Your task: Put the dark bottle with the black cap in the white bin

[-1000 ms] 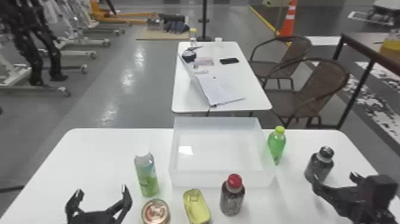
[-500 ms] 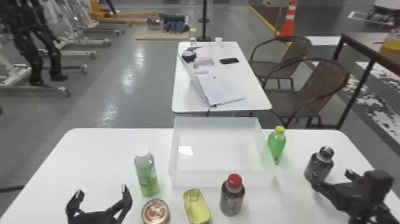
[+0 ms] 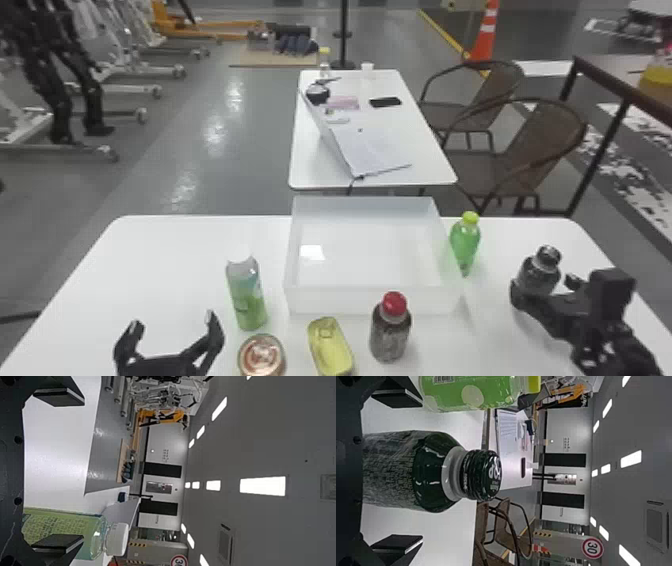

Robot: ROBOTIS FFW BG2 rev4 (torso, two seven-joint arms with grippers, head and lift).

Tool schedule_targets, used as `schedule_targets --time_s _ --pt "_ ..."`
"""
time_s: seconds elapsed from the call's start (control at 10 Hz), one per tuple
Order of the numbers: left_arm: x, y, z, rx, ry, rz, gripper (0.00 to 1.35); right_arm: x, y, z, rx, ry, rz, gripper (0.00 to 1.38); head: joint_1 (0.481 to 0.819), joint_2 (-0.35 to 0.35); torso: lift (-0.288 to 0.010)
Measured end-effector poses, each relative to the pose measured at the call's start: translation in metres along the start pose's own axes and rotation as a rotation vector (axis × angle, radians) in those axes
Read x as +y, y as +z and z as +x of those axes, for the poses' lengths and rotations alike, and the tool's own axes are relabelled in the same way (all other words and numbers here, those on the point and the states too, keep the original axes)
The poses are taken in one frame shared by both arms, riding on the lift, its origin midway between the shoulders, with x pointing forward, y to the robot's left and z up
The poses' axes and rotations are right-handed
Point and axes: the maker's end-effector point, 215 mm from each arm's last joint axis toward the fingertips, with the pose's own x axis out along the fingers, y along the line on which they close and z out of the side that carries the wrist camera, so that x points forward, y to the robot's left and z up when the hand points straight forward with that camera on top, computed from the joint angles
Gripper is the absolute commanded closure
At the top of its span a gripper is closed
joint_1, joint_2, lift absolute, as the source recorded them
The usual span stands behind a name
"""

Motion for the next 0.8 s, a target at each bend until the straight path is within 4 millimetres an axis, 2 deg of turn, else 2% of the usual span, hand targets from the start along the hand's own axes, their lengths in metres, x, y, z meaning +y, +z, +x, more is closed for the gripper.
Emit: schedule_targets --time_s 0.2,0.3,0.5,0.6,0.8 --pt "-0.002 -0.001 0.001 -0.001 -0.002 -0.005 0.10 0.006 0.006 0.010 0.010 0.017 -0.018 0.16 0.549 0.000 -0.100" --pt "-0.003 -0.001 0.001 -0.002 -0.003 -0.008 0.10 0.005 0.015 0.015 0.000 0.018 -0.028 0.30 0.549 0.000 -0.100" --pt "-0.004 -0.001 0.002 -0.004 -0.004 -0.012 0.10 0.002 0.020 0.018 -0.001 0.018 -0.035 0.98 0.549 0.000 -0.100" --pt "-0.004 -0.001 0.002 -0.004 -0.004 -0.012 0.10 0.000 0.018 0.017 0.001 0.017 -0.029 1.03 0.549 0.000 -0.100" --pt "-0.005 -0.001 0.002 -0.006 -0.004 -0.013 0.10 -0.002 0.015 0.015 0.003 0.013 -0.020 1.03 0.549 0.000 -0.100"
